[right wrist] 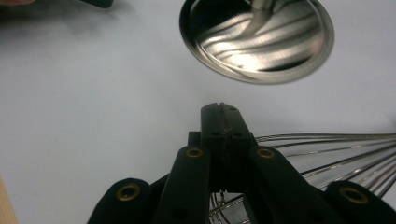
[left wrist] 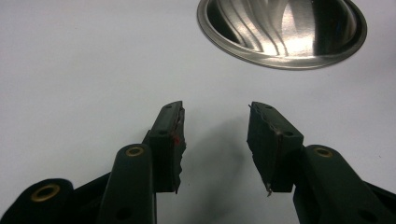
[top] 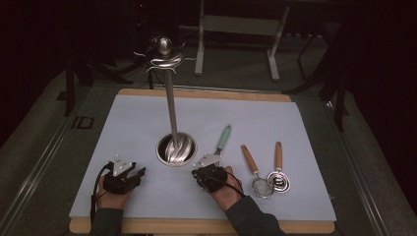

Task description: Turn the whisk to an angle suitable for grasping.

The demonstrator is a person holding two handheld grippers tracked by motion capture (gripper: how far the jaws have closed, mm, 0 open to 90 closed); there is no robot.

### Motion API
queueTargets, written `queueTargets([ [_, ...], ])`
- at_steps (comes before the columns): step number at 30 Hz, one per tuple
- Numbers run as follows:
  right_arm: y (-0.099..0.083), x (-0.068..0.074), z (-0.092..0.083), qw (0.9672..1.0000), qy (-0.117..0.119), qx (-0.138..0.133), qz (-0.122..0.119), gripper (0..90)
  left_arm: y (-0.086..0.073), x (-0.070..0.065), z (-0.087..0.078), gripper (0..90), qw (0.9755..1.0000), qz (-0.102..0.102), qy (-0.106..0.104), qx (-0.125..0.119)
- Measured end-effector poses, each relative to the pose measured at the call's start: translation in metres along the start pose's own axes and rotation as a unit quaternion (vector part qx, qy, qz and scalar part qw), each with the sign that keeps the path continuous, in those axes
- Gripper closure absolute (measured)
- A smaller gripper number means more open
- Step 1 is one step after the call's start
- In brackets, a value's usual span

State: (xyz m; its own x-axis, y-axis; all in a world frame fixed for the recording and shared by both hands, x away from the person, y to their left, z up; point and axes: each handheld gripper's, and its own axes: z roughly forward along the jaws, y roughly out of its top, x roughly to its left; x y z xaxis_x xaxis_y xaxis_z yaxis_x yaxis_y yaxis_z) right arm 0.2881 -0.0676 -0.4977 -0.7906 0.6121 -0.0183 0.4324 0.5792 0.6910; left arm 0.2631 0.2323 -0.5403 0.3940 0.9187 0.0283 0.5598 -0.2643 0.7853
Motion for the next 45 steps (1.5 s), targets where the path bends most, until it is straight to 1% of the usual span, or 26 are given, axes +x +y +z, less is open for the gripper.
queueTargets([
  [7, -0.009, -0.006, -0.012, 0.9999, -0.012, 0.001, 0.002, 89.1, 0.0, 0.0, 0.0, 56.1, 1.0, 0.002, 0.001, 0.0],
  [10, -0.016, -0.012, -0.018, 0.9998, -0.017, 0.002, 0.008, 88.3, 0.0, 0.0, 0.0, 56.1, 1.0, 0.002, 0.001, 0.0],
  [11, -0.016, -0.012, -0.018, 0.9998, -0.017, 0.002, 0.008, 88.3, 0.0, 0.0, 0.0, 56.1, 1.0, 0.002, 0.001, -0.001],
  [12, -0.022, -0.014, -0.021, 0.9998, -0.017, 0.002, 0.013, 88.4, 0.0, 0.0, 0.0, 56.1, 1.0, 0.001, 0.001, 0.0],
  [13, -0.022, -0.014, -0.021, 0.9998, -0.017, 0.002, 0.013, 88.4, 0.0, 0.0, 0.0, 56.1, 1.0, 0.001, 0.001, 0.0],
  [14, -0.025, -0.016, -0.023, 0.9996, -0.024, 0.008, 0.013, 88.3, 0.0, 0.0, 0.0, 56.1, 1.0, 0.001, 0.002, 0.0],
  [15, -0.025, -0.016, -0.023, 0.9996, -0.024, 0.008, 0.013, 88.3, 0.0, 0.0, 0.0, 56.1, 1.0, 0.001, 0.002, 0.0],
  [17, -0.031, -0.019, -0.029, 0.9996, -0.021, 0.004, 0.02, 88.3, 0.0, -0.001, 0.0, 56.1, 1.0, 0.001, 0.002, 0.0],
  [19, -0.033, -0.021, -0.033, 0.9993, -0.029, 0.006, 0.021, 88.3, 0.0, -0.001, 0.0, 56.1, 1.0, 0.001, 0.002, 0.0],
  [22, -0.036, -0.024, -0.036, 0.9992, -0.033, 0.008, 0.022, 88.2, 0.0, -0.001, 0.0, 56.1, 1.0, 0.001, 0.002, 0.0],
  [23, -0.04, -0.027, -0.037, 0.9989, -0.036, 0.01, 0.029, 88.2, 0.0, -0.001, 0.0, 56.1, 1.0, 0.001, 0.002, 0.0],
  [25, -0.042, -0.029, -0.038, 0.9988, -0.036, 0.011, 0.031, 88.2, 0.0, -0.001, 0.0, 56.1, 1.0, 0.001, 0.002, 0.0],
  [26, -0.045, -0.031, -0.04, 0.9986, -0.038, 0.011, 0.036, 88.3, 0.0, -0.001, 0.001, 56.1, 1.0, 0.001, 0.002, 0.0],
  [28, -0.048, -0.034, -0.042, 0.9984, -0.039, 0.01, 0.04, 88.2, 0.0, -0.001, 0.0, 56.1, 1.0, 0.001, 0.002, 0.0],
  [30, -0.052, -0.037, -0.046, 0.9982, -0.042, 0.011, 0.043, 88.2, 0.0, -0.001, 0.001, 56.1, 1.0, 0.001, 0.002, 0.0],
  [31, -0.055, -0.04, -0.051, 0.9979, -0.044, 0.008, 0.046, 88.2, 0.0, -0.001, 0.001, 56.1, 1.0, 0.002, 0.002, 0.0],
  [32, -0.055, -0.04, -0.051, 0.9979, -0.044, 0.008, 0.046, 88.2, 0.0, -0.001, 0.001, 56.1, 1.0, 0.002, 0.002, 0.0],
  [33, -0.056, -0.044, -0.056, 0.9977, -0.044, 0.002, 0.052, 88.2, 0.0, -0.001, 0.001, 56.1, 1.0, 0.002, 0.003, 0.0],
  [36, -0.057, -0.046, -0.061, 0.9974, -0.047, 0.002, 0.054, 88.0, 0.0, -0.001, 0.001, 56.1, 1.0, 0.002, 0.003, 0.001],
  [37, -0.057, -0.049, -0.065, 0.9973, -0.045, -0.001, 0.058, 87.1, 0.0, -0.001, 0.001, 56.2, 1.0, 0.002, 0.003, 0.001],
  [40, -0.057, -0.052, -0.067, 0.9971, -0.041, -0.007, 0.063, 86.2, 0.0, -0.001, 0.001, 56.1, 1.0, 0.002, 0.003, 0.001],
  [44, -0.052, -0.057, -0.072, 0.9966, -0.045, -0.015, 0.068, 84.1, 0.0, -0.001, 0.001, 56.1, 1.0, 0.002, 0.003, 0.001],
  [45, -0.048, -0.061, -0.074, 0.9962, -0.048, -0.018, 0.07, 82.0, 0.0, -0.001, 0.001, 56.2, 1.0, 0.002, 0.003, 0.001],
])
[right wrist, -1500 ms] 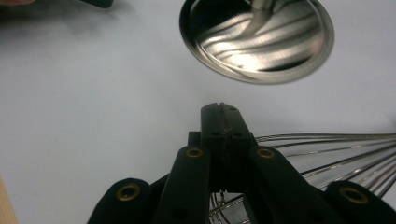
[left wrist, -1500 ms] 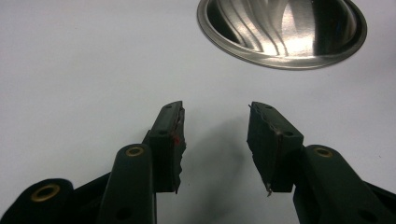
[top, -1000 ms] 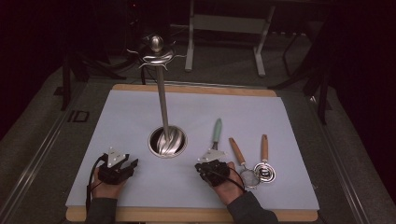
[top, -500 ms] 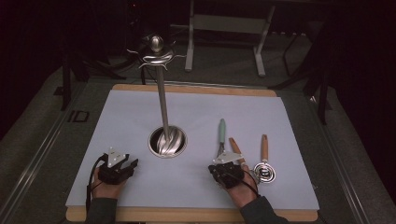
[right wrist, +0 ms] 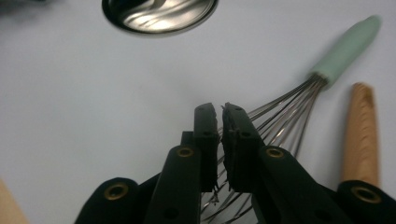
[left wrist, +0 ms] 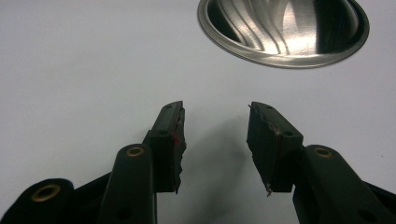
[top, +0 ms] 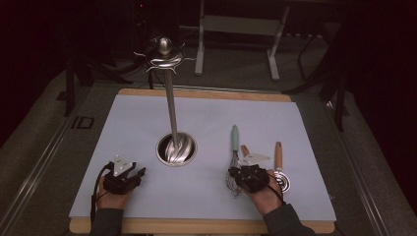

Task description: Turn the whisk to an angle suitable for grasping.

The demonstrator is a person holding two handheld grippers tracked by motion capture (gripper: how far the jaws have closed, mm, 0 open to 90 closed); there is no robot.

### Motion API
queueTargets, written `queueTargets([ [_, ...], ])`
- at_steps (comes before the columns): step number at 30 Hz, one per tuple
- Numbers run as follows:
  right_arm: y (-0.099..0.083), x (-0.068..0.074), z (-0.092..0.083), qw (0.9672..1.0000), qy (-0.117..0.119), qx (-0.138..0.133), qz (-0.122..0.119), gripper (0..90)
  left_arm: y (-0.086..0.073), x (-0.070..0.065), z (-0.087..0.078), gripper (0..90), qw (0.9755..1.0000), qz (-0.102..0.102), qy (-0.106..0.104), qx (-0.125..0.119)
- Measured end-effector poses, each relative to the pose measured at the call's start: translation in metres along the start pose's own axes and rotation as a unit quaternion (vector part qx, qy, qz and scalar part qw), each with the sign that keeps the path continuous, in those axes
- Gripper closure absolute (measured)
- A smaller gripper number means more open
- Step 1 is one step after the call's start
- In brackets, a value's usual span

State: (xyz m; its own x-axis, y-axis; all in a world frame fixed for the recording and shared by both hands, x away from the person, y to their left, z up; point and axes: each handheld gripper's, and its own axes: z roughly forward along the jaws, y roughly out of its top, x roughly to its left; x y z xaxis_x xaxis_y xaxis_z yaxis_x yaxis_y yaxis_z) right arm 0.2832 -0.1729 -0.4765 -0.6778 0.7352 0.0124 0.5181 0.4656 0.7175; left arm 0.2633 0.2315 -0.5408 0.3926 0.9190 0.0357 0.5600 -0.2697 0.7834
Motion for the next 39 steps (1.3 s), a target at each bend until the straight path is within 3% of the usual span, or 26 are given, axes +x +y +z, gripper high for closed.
queueTargets([
  [8, 0.018, -0.023, 0.004, 0.9997, -0.01, 0.0, 0.023, 77.3, 0.0, 0.0, 0.0, 56.1, 1.0, -0.002, -0.002, 0.001],
  [16, 0.035, -0.057, 0.032, 0.997, -0.051, 0.031, 0.049, 68.8, 0.0, 0.001, 0.0, 56.1, 1.0, -0.003, -0.003, 0.0],
  [19, 0.037, -0.059, 0.035, 0.9966, -0.053, 0.036, 0.052, 67.6, 0.0, 0.001, 0.0, 56.1, 1.0, -0.002, -0.002, 0.0],
  [21, 0.042, -0.064, 0.05, 0.9955, -0.058, 0.051, 0.055, 66.2, 0.0, 0.0, 0.0, 56.1, 1.0, -0.003, -0.002, 0.0],
  [25, 0.047, -0.068, 0.059, 0.9945, -0.062, 0.06, 0.06, 65.8, 0.0, 0.001, 0.0, 56.1, 1.0, -0.002, -0.003, -0.001],
  [29, 0.053, -0.074, 0.075, 0.9917, -0.063, 0.08, 0.078, 63.2, 0.0, 0.001, 0.0, 56.1, 1.0, -0.002, -0.003, -0.001],
  [33, 0.053, -0.078, 0.084, 0.9887, -0.068, 0.095, 0.093, 61.0, 0.0, 0.001, 0.0, 56.1, 1.0, -0.003, -0.004, -0.002],
  [39, 0.056, -0.077, 0.087, 0.9868, -0.069, 0.107, 0.099, 59.4, 0.0, 0.001, 0.0, 56.1, 1.0, -0.003, -0.003, -0.001],
])
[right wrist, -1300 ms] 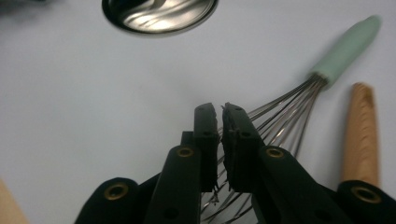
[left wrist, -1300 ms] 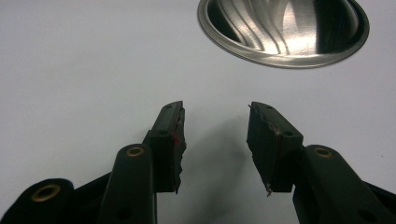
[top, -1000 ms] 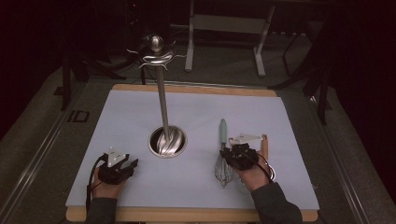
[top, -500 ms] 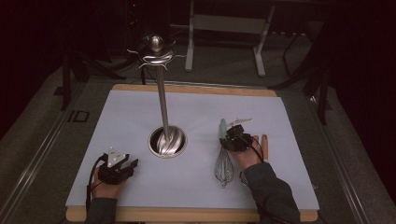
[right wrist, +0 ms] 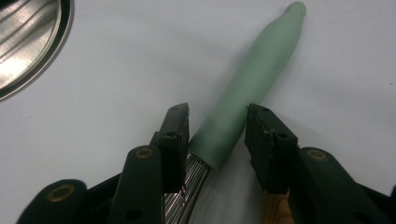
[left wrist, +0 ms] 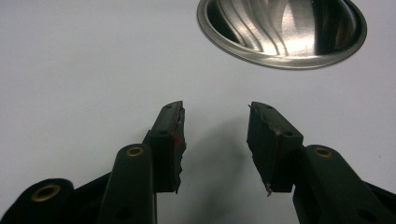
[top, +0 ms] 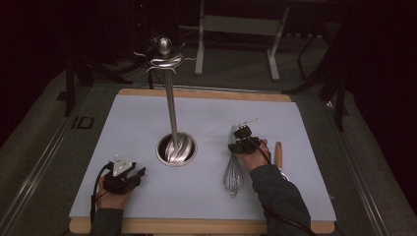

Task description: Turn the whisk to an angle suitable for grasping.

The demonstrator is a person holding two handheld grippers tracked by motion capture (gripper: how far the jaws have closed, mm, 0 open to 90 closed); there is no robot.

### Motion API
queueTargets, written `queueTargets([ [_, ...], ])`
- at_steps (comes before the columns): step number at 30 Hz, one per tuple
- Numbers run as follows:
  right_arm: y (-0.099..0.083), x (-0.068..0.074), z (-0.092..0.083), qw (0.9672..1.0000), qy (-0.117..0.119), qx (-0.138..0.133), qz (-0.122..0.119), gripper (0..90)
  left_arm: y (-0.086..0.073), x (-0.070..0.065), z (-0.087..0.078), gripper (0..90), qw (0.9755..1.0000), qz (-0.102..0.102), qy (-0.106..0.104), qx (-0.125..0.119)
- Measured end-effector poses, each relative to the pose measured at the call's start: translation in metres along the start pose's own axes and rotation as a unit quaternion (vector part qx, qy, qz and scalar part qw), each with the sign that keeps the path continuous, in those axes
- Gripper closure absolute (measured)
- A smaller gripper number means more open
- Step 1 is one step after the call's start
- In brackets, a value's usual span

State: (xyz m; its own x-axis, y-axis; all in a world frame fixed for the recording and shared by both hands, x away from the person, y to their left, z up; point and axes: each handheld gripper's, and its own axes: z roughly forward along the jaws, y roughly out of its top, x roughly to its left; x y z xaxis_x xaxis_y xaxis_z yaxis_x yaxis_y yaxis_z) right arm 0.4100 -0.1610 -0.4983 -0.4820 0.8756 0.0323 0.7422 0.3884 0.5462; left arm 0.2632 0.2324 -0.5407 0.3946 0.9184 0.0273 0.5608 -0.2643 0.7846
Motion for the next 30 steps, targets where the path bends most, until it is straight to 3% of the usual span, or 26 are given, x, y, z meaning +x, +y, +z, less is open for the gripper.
queueTargets([
  [4, 0.001, 0.004, 0.001, 1.0, 0.008, 0.004, 0.001, 59.2, 0.0, 0.0, 0.0, 56.1, 1.0, 0.0, 0.0, 0.0],
  [11, 0.004, 0.019, -0.002, 0.9988, 0.034, -0.006, -0.034, 64.6, 0.0, 0.0, 0.0, 56.1, 1.0, -0.001, 0.0, 0.0],
  [18, 0.005, 0.018, 0.011, 0.9987, 0.046, 0.002, 0.021, 51.3, 0.0, 0.0, 0.0, 56.1, 1.0, -0.001, -0.001, -0.001],
  [30, 0.009, 0.022, 0.018, 0.9984, 0.046, 0.009, 0.032, 48.0, 0.0, 0.0, 0.0, 56.1, 1.0, 0.0, -0.001, 0.0],
])
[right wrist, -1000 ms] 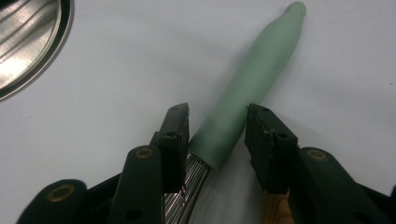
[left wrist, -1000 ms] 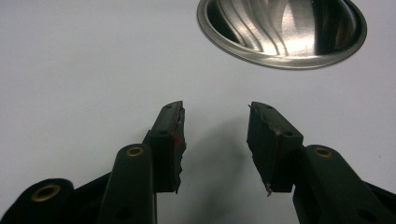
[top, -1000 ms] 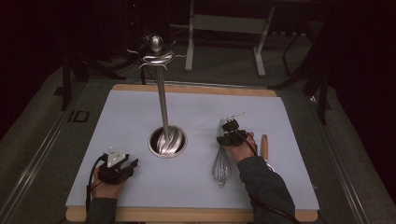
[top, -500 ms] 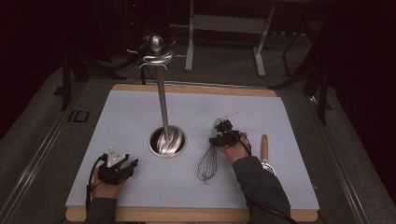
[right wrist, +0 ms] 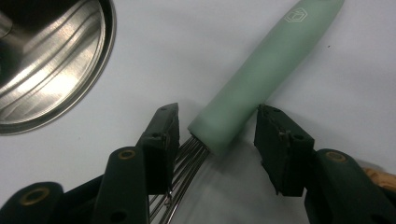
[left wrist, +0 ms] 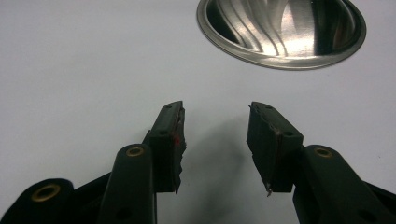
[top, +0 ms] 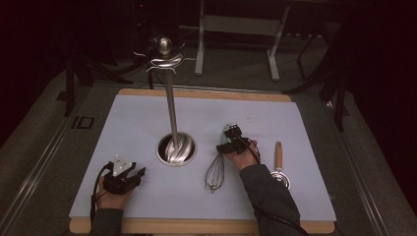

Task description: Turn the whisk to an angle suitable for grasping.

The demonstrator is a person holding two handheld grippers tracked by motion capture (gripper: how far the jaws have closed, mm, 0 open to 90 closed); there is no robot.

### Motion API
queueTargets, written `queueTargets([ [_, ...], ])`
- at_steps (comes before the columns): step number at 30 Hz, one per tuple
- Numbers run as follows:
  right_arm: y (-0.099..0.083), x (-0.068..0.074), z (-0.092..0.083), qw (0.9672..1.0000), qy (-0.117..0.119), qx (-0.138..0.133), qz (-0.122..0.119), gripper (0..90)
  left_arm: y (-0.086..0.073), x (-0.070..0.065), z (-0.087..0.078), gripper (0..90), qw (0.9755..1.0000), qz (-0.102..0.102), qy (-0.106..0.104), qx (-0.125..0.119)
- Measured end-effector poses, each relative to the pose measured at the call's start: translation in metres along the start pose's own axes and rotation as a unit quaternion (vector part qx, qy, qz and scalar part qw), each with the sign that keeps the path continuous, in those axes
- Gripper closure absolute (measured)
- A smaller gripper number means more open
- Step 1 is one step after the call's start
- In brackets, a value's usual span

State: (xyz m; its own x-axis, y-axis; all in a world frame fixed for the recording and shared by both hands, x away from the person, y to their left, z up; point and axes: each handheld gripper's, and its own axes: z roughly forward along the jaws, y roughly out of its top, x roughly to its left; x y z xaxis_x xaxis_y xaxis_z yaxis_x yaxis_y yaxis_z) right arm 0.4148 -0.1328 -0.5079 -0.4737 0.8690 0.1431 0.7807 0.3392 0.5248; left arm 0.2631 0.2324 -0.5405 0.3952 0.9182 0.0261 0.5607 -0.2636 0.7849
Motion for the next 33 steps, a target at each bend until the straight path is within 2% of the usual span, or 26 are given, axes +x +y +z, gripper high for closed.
queueTargets([
  [2, 0.0, -0.002, 0.006, 0.9998, 0.011, 0.014, 0.009, 45.7, 0.0, 0.0, 0.0, 56.1, 1.0, 0.0, 0.0, -0.001],
  [4, 0.001, 0.0, 0.006, 0.9999, 0.001, 0.015, 0.0, 48.2, 0.0, 0.0, 0.0, 56.1, 1.0, 0.0, -0.001, -0.002],
  [7, 0.0, 0.0, 0.005, 0.9998, -0.004, 0.016, -0.013, 57.2, 0.0, 0.0, 0.0, 56.1, 1.0, -0.001, -0.001, -0.002],
  [9, -0.002, -0.002, 0.003, 0.9996, 0.002, 0.019, -0.018, 62.2, 0.0, 0.0, 0.0, 56.1, 1.0, 0.0, -0.001, -0.001],
  [13, -0.005, 0.0, 0.0, 0.9988, 0.022, 0.028, -0.034, 66.2, 0.0, 0.0, 0.0, 56.1, 1.0, 0.0, 0.0, -0.001],
  [18, -0.008, 0.007, -0.001, 0.9975, 0.04, 0.04, -0.043, 67.8, 0.0, 0.0, 0.0, 56.1, 1.0, 0.0, 0.0, -0.001],
  [21, -0.006, 0.011, -0.002, 0.9958, 0.048, 0.053, -0.057, 67.8, 0.0, 0.0, 0.0, 56.1, 1.0, -0.001, 0.0, 0.0],
  [24, 0.0, 0.013, 0.0, 0.9945, 0.05, 0.061, -0.069, 63.6, 0.0, 0.0, 0.0, 56.1, 1.0, -0.001, 0.0, -0.002],
  [27, 0.006, 0.013, 0.0, 0.9945, 0.055, 0.064, -0.063, 62.0, 0.0, 0.0, 0.0, 56.1, 1.0, -0.002, 0.0, -0.002],
  [31, 0.013, 0.013, 0.001, 0.9943, 0.05, 0.07, -0.063, 62.5, 0.0, 0.0, 0.0, 56.0, 1.0, -0.002, -0.001, -0.002],
  [33, 0.014, 0.015, 0.004, 0.9938, 0.046, 0.082, -0.06, 63.8, 0.0, 0.0, 0.0, 56.0, 1.0, -0.001, -0.001, -0.003],
])
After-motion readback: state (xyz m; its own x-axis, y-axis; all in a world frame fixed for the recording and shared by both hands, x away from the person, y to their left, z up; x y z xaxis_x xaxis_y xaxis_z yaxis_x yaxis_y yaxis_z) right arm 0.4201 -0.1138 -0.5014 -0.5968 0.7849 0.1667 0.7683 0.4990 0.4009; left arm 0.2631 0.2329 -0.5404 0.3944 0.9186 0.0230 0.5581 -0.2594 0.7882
